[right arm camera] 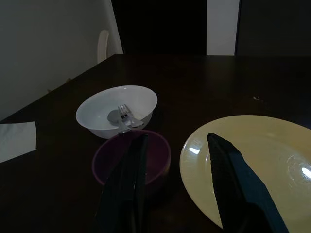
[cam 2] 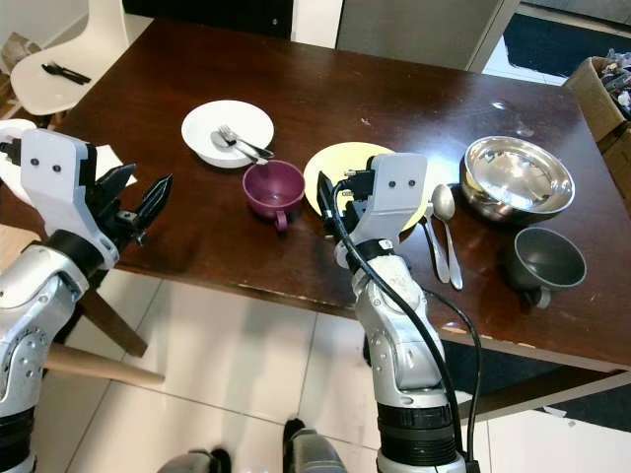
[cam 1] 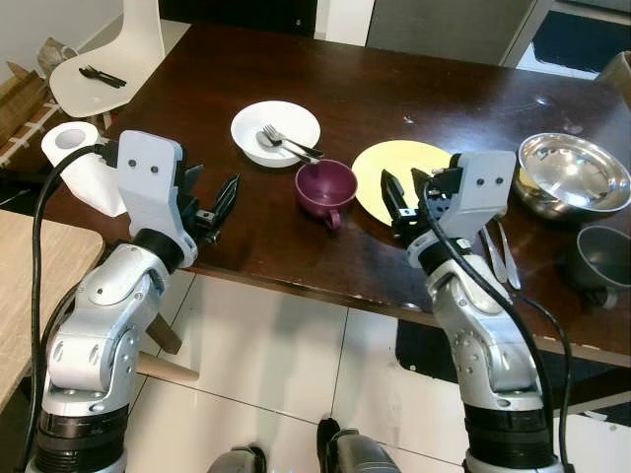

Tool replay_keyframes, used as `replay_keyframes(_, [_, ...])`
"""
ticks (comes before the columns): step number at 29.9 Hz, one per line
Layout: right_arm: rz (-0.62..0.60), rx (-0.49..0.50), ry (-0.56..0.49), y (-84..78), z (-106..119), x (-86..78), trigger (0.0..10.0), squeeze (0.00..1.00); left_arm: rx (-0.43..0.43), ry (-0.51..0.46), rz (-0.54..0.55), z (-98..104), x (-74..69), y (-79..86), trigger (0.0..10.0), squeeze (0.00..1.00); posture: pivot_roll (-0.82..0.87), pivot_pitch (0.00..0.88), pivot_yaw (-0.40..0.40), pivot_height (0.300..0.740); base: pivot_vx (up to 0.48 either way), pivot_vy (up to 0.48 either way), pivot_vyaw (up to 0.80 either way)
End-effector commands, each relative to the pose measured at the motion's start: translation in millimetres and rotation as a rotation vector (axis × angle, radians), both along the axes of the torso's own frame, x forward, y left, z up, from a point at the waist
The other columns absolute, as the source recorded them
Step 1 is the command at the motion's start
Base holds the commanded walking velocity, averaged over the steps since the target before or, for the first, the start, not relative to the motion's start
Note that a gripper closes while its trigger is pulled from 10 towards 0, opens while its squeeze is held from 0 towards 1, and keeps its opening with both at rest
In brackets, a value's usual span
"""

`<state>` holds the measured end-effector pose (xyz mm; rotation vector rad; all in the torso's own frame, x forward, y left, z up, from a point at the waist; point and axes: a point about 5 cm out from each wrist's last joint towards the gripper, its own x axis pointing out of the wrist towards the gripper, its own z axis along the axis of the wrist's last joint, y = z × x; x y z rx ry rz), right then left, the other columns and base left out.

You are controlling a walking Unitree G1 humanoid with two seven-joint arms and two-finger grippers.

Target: Setting the table

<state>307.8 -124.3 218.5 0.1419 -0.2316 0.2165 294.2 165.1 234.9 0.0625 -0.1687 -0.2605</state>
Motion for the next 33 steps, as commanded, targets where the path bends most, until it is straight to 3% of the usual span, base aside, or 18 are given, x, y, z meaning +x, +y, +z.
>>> replay_keyframes(1, [-0.005,0.009,0.016,-1.5,-2.9,-0.7,10.0,0.00,0.012,0.008,0.013,-3.6,2.2,-0.4,10.0,0.00,-0.10,0.096,0.019,0.740,0.000,0.000,0.00])
replay_keyframes(14, [0.013,0.072,0.030,-0.4,-2.2,-0.5,10.0,0.00,0.018,0.009,0.005,-5.7,2.9,-5.1,10.0,0.00,-0.10,0.085,0.016,0.740,0.000,0.000,0.00])
replay_keyframes(33, [0.011,0.091,0.040,-1.7,-2.4,-0.1,10.0,0.00,0.017,0.002,0.001,-5.0,2.8,-7.1,10.0,0.00,-0.09,0.092,0.018,0.740,0.000,0.000,0.00])
